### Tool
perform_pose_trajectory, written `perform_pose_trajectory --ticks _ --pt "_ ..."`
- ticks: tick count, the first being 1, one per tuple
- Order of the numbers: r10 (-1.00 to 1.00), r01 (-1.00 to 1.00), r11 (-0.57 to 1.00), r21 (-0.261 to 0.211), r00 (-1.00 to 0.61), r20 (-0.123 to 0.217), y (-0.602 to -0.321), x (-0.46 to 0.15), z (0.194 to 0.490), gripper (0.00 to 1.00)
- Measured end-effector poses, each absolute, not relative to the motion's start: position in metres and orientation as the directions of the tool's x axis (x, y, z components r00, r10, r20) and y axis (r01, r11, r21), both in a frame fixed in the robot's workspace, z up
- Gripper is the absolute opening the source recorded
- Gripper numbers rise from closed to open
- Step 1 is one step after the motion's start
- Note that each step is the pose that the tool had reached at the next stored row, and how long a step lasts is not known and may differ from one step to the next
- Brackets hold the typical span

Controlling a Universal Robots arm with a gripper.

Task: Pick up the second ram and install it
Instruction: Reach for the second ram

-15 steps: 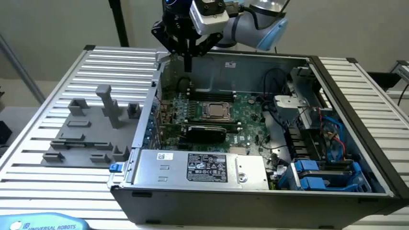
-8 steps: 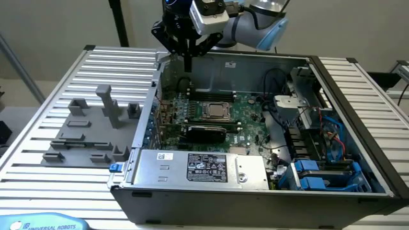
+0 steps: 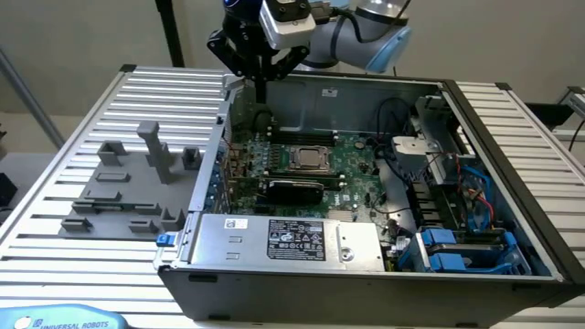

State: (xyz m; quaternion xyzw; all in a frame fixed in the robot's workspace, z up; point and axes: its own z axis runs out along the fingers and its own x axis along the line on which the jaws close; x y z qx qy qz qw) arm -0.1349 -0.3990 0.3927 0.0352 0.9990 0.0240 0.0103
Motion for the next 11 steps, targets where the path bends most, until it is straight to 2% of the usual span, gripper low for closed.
perform_pose_trajectory --ticks 11 --pt "0.071 0.070 0.996 0.049 -0.997 -0.019 -0.400 -0.185 0.392 0.11"
